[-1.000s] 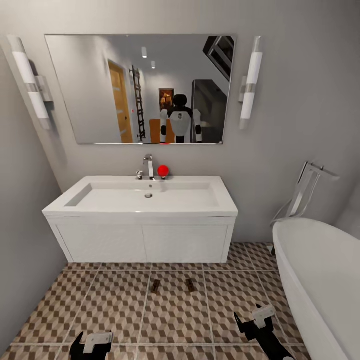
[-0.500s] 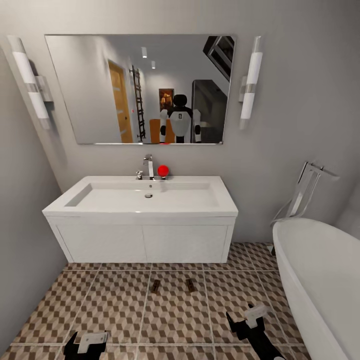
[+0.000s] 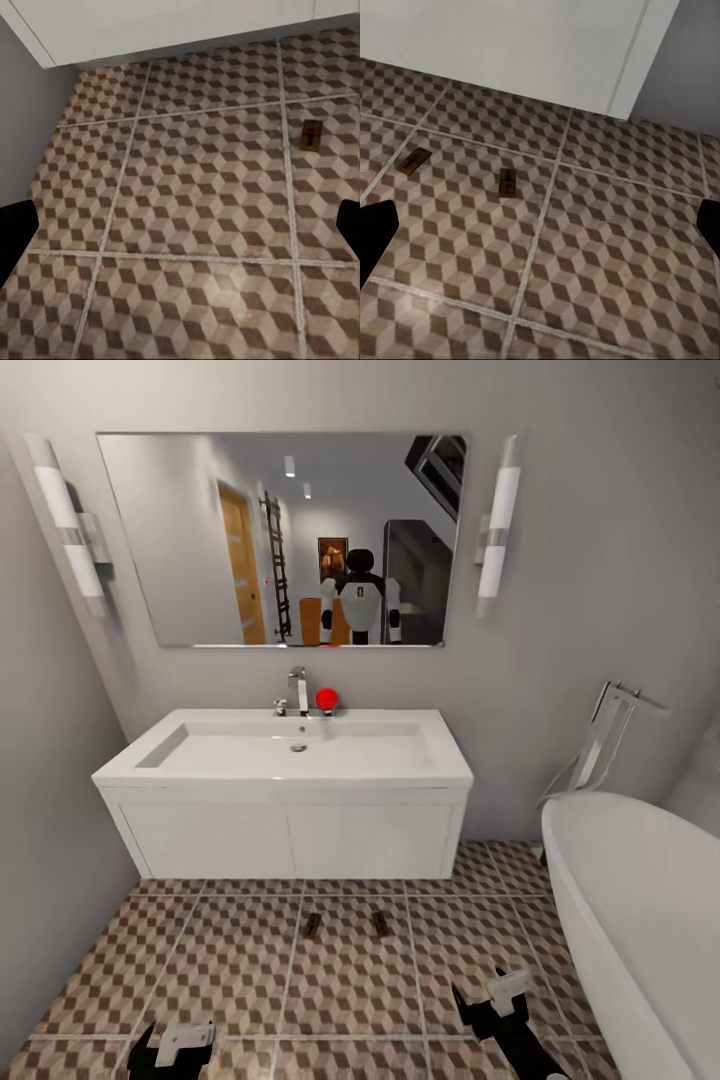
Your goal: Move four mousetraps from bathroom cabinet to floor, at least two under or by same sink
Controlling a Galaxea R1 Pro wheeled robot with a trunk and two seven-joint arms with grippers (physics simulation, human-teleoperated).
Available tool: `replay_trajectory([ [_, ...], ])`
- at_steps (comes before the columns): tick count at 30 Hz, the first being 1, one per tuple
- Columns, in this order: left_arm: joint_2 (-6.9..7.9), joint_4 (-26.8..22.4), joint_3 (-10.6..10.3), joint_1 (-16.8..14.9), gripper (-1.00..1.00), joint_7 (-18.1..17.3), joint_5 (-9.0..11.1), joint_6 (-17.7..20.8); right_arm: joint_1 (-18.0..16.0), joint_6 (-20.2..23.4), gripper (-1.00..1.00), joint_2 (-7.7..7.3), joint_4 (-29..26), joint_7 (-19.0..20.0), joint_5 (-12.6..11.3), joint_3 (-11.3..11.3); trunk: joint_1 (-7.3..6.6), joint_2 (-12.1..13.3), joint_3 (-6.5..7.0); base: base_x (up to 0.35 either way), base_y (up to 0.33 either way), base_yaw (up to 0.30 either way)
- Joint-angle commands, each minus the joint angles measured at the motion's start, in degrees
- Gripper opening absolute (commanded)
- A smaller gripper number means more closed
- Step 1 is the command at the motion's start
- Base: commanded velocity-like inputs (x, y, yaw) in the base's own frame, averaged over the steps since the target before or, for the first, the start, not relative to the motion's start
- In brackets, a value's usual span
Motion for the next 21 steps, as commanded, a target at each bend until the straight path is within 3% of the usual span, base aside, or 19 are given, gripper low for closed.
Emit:
replay_trajectory([
  [1, -0.03, 0.16, -0.49, -0.07, 1.0, 0.24, 0.16, -0.21, -0.04, -0.16, 1.0, -0.02, 0.04, -0.02, -0.17, 0.41, -0.03, -0.04, -0.06, -0.302, 0.0, 0.0],
  [21, -0.03, 0.16, -0.49, -0.07, 1.0, 0.24, 0.16, -0.21, -0.04, -0.22, 1.0, -0.02, 0.04, -0.02, -0.17, 0.41, -0.03, -0.04, -0.06, -0.334, 0.0, 0.0],
])
